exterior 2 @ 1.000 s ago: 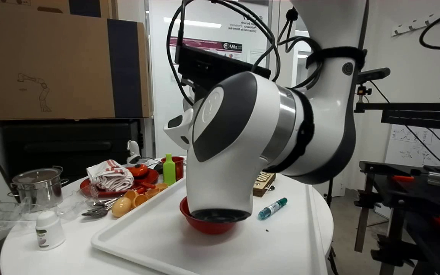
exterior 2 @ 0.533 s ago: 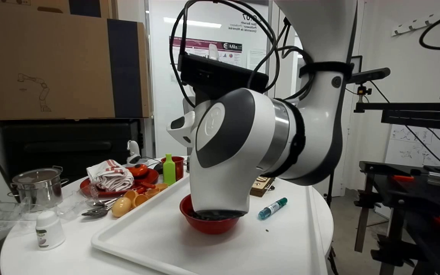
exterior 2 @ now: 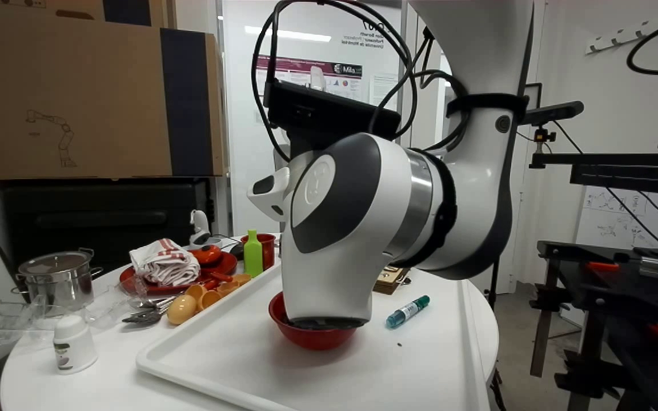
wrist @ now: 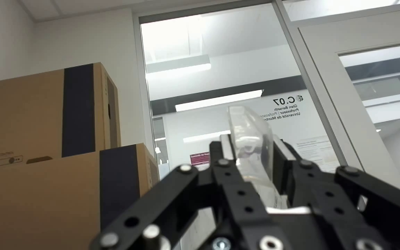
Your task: Pour the contents inside the clear jar into the red bowl
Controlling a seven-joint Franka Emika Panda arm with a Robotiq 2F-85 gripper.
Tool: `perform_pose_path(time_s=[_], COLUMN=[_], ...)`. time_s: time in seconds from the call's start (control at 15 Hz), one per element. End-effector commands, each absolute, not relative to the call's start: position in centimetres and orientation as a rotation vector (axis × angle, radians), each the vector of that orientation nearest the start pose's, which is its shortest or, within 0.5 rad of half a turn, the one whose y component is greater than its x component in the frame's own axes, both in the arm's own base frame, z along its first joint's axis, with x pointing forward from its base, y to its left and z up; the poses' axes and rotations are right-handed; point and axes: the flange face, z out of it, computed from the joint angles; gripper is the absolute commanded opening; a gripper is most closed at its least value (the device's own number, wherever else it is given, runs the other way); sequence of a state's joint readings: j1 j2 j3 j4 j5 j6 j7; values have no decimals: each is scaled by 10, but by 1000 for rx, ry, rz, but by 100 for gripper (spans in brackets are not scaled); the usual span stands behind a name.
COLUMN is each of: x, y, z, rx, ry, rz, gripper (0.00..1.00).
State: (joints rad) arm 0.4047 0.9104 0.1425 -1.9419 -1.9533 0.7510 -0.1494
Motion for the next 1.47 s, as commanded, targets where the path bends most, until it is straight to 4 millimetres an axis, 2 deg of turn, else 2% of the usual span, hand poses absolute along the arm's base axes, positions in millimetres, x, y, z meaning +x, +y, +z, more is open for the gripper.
perform_pose_path(time_s=[0.0, 0.33, 0.87, 1.13, 1.4], x=[524, 531, 548, 559, 568], y=[164, 172, 169, 155, 128], z=[142, 141, 163, 174, 185], rx=[553, 686, 949, 1116, 1340], ry=[707, 985, 1330, 1484, 1578], rz=[-717, -719, -760, -751, -742], gripper=[15, 15, 16, 16, 16])
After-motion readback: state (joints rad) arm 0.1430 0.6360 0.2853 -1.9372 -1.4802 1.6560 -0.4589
